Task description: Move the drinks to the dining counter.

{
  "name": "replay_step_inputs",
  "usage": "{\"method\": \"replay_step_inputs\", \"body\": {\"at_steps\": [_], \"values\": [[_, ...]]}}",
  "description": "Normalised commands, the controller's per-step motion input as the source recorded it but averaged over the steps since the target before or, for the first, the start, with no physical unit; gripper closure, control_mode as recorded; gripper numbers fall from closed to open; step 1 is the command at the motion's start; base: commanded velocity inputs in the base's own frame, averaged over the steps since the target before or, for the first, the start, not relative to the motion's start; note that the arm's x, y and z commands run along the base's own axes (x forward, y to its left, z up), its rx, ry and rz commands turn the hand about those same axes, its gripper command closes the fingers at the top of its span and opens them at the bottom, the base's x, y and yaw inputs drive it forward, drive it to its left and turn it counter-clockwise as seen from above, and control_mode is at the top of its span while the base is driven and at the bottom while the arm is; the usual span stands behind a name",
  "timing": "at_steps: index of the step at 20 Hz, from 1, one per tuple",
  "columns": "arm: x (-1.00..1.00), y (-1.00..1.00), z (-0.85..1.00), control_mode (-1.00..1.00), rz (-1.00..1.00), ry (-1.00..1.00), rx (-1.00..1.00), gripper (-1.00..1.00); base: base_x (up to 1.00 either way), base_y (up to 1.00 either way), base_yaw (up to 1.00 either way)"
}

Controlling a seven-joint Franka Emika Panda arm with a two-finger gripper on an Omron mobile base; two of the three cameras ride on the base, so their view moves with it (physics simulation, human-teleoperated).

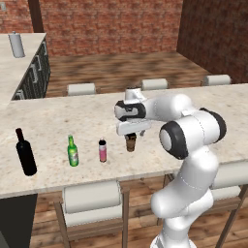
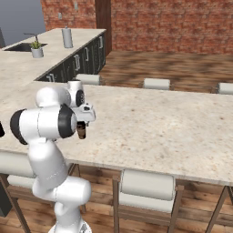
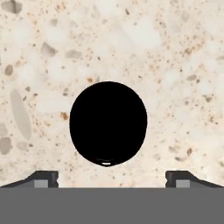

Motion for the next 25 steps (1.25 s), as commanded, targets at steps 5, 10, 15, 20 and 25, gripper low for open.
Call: {"method": "replay_step_inputs", "body": {"at_steps": [5,10,15,20,25], "values": [[-0.92,-0.29,0.50,-1.00,-0.01,-0.03,0.00,-1.00,0.00,0.00,0.00],[-0.99,-0.20,0.62,-1.00,-0.01,-0.09,0.00,-1.00,0.00,0.00,0.00],[-1.00,-0.03,0.62,-1.00,-0.01,-0.15,0.00,-1.00,0.00,0.00,0.00],[-1.00,-0.33,0.45,-1.00,0.00,-0.22,0.03,-1.00,0.00,0.00,0.00],[-0.71,-0.56,0.06,-1.00,0.00,-0.25,0.14,-1.00,0.00,0.00,0.00]]}}
